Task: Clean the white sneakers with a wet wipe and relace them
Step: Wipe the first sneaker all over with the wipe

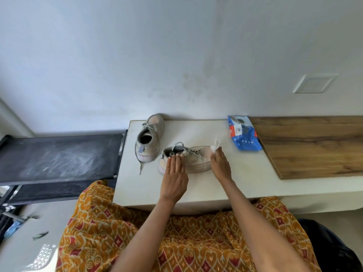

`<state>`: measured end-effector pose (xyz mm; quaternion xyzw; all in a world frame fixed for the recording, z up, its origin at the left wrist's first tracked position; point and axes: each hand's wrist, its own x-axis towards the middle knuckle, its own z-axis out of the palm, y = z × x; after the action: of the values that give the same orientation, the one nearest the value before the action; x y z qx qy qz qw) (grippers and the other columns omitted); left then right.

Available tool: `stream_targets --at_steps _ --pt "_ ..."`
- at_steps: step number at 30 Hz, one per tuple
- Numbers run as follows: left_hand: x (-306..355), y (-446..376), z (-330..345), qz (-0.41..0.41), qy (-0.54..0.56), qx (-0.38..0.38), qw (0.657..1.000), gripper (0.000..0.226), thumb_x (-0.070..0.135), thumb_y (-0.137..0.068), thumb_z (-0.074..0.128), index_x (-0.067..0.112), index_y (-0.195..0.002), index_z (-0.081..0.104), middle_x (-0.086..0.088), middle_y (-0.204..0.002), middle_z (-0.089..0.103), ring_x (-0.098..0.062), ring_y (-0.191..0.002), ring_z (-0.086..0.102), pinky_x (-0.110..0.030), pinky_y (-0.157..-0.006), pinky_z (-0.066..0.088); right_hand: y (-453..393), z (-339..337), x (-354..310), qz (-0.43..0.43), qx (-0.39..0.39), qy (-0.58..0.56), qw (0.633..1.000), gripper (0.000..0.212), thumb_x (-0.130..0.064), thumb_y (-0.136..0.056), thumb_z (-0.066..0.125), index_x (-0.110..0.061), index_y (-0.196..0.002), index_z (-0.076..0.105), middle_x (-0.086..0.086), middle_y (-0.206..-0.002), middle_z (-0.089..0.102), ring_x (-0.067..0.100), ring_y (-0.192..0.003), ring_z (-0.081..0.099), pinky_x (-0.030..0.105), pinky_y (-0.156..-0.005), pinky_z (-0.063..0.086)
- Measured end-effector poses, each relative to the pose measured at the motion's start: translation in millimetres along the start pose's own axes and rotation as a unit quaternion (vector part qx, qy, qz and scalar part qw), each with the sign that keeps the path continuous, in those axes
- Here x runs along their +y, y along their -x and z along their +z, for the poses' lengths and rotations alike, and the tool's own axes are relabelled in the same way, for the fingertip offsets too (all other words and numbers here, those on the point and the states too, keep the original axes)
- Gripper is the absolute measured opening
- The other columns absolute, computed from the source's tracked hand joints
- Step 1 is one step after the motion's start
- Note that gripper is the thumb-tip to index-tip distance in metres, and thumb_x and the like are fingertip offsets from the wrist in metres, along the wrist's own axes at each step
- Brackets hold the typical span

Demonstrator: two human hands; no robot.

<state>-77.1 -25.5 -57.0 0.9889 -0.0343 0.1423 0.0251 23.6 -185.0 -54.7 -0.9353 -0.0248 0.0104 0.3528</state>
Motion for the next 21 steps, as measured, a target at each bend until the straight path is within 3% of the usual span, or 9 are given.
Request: stream_targets --at_steps 3,6,10,13,15,18,21 --pt "7 -4 0 -0.026 0.007 0.005 1.0 0.061 0.028 -0.088 0.029 -0.012 -0.135 0.031 -0.03 -0.134 0.046 -0.04 -0.128 0.044 -0.046 -0.115 0.006 34 21 -6 -0.034 0.065 0.009 0.997 0.056 -0.036 -0.099 0.03 -0.01 -0.148 0.024 0.01 -0.155 0.022 0.025 -0.141 0.024 0.038 -0.114 0.028" --pt "8 -4 3 -0.027 0.0 0.006 1.0 0.06 0.029 -0.09 0.027 -0.012 -0.134 0.029 -0.031 -0.135 0.046 -0.04 -0.129 0.043 -0.048 -0.114 0.008 68 45 -19 -0.092 0.053 0.032 0.994 0.08 -0.061 -0.093 0.005 -0.004 -0.147 0.019 0.01 -0.155 0.014 0.021 -0.145 0.01 0.03 -0.118 0.008" --pt "-1 -1 4 -0.002 -0.019 0.004 1.0 0.058 0.027 -0.091 0.025 -0.01 -0.134 0.037 -0.03 -0.135 0.046 -0.041 -0.128 0.043 -0.048 -0.114 0.008 76 52 -23 -0.139 0.067 0.058 0.986 0.072 -0.055 -0.096 0.013 -0.004 -0.142 0.037 0.01 -0.149 0.035 0.019 -0.14 0.029 0.032 -0.115 0.024" --pt "-3 -1 1 0.012 -0.026 0.01 1.0 0.058 0.027 -0.088 0.027 -0.008 -0.134 0.035 -0.027 -0.132 0.05 -0.039 -0.125 0.047 -0.047 -0.114 0.018 55 25 -9 -0.172 0.097 0.15 0.969 0.053 -0.04 -0.098 0.021 -0.011 -0.129 0.052 0.007 -0.132 0.055 0.021 -0.125 0.048 0.034 -0.103 0.039" --pt "-2 -1 -1 0.009 -0.026 0.008 1.0 0.058 0.027 -0.088 0.027 -0.007 -0.135 0.035 -0.027 -0.133 0.05 -0.039 -0.125 0.047 -0.047 -0.114 0.021 35 7 -4 -0.166 0.091 0.225 0.956 0.05 -0.041 -0.096 0.021 -0.015 -0.119 0.057 0.004 -0.122 0.059 0.022 -0.115 0.053 0.036 -0.096 0.04" --pt "1 -1 -2 0.004 -0.026 0.0 1.0 0.058 0.025 -0.088 0.027 -0.008 -0.134 0.04 -0.028 -0.133 0.049 -0.04 -0.125 0.047 -0.047 -0.112 0.018 12 -2 -2 -0.145 0.03 0.273 0.951 0.058 -0.05 -0.094 0.017 -0.02 -0.129 0.052 0.004 -0.136 0.05 0.028 -0.132 0.039 0.047 -0.108 0.028" --pt "1 -2 -3 0.003 -0.035 -0.006 0.999 0.059 0.026 -0.088 0.027 -0.008 -0.135 0.036 -0.028 -0.134 0.049 -0.04 -0.125 0.046 -0.047 -0.113 0.016 7 4 -3 -0.147 -0.028 0.255 0.955 0.055 -0.055 -0.096 0.027 -0.028 -0.142 0.038 -0.007 -0.151 0.033 0.026 -0.144 0.016 0.05 -0.116 0.011"
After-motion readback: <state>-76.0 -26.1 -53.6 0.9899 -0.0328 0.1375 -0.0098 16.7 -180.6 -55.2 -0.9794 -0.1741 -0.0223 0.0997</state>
